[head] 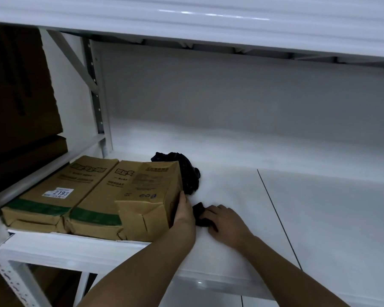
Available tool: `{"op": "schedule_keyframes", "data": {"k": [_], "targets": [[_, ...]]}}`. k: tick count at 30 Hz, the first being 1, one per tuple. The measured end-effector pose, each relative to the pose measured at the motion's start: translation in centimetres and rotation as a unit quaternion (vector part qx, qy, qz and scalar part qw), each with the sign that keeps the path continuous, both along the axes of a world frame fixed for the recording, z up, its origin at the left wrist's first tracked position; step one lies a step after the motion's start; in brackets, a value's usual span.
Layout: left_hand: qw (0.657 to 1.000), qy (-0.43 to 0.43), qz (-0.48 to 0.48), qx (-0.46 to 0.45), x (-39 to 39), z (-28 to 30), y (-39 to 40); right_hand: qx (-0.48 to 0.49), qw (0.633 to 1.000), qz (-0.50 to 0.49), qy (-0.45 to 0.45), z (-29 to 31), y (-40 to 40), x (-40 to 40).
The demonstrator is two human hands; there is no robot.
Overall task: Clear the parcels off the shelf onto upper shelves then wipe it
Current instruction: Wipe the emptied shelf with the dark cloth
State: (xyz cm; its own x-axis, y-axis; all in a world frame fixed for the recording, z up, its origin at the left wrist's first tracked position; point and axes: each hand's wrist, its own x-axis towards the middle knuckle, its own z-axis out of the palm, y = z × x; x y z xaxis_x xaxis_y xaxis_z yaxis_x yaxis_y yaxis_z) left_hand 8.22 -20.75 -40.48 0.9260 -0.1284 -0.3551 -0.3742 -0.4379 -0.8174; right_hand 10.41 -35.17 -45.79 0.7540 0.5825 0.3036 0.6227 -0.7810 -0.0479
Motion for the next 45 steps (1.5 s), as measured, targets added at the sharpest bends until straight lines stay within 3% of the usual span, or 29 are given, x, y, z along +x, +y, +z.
{"op": "schedule_keyframes", "data": {"k": [7,13,18,20,24,26,33,36,39,40,42,45], "targets": [[0.999,-0.003,-0.042,0.015,-0.7,0.5,0.0,-0.031,0.988,-0.151,0.004,-0.3,4.0,0.5],[0.998,-0.032,-0.049,0.024,-0.9,-0.6,0.1,0.015,0.995,-0.044,-0.087,-1.0,2.5,-1.7],[0.997,-0.051,-0.032,0.039,-1.1,-0.9,-0.3,-0.035,0.996,0.032,-0.07,-0.9,-0.4,-3.0],[0.998,-0.056,-0.03,0.03,-1.4,-0.9,-0.7,-0.044,0.996,-0.006,-0.083,-0.9,-1.4,-2.9],[0.999,-0.04,-0.007,-0.016,-2.1,-0.9,-0.6,-0.014,0.983,-0.177,-0.056,-1.0,0.0,-2.5],[0.998,-0.04,0.006,-0.046,-2.6,-1.0,-0.7,-0.008,0.977,-0.202,-0.066,-1.0,1.6,-2.9],[0.995,-0.079,0.018,-0.063,-3.2,-1.3,-1.3,-0.032,0.996,-0.022,-0.08,-1.4,-1.0,-4.8],[0.994,-0.085,0.014,-0.069,-3.7,-1.3,-2.2,-0.021,0.989,-0.128,-0.071,-1.1,-4.3,-4.9],[0.995,-0.06,0.01,-0.084,-4.3,-0.9,-3.3,-0.014,0.948,-0.319,-0.007,0.1,-5.4,-5.5],[0.994,-0.066,0.011,-0.091,-4.4,-0.9,-3.6,-0.017,0.941,-0.339,0.002,-0.1,-5.4,-5.4],[0.991,-0.078,0.016,-0.104,-4.2,-1.2,-4.4,-0.028,0.947,-0.319,0.034,-0.6,-4.4,-5.5],[0.988,-0.077,0.015,-0.131,-3.7,-1.6,-5.9,-0.006,0.985,-0.174,0.004,-0.4,-3.3,-6.3]]}}
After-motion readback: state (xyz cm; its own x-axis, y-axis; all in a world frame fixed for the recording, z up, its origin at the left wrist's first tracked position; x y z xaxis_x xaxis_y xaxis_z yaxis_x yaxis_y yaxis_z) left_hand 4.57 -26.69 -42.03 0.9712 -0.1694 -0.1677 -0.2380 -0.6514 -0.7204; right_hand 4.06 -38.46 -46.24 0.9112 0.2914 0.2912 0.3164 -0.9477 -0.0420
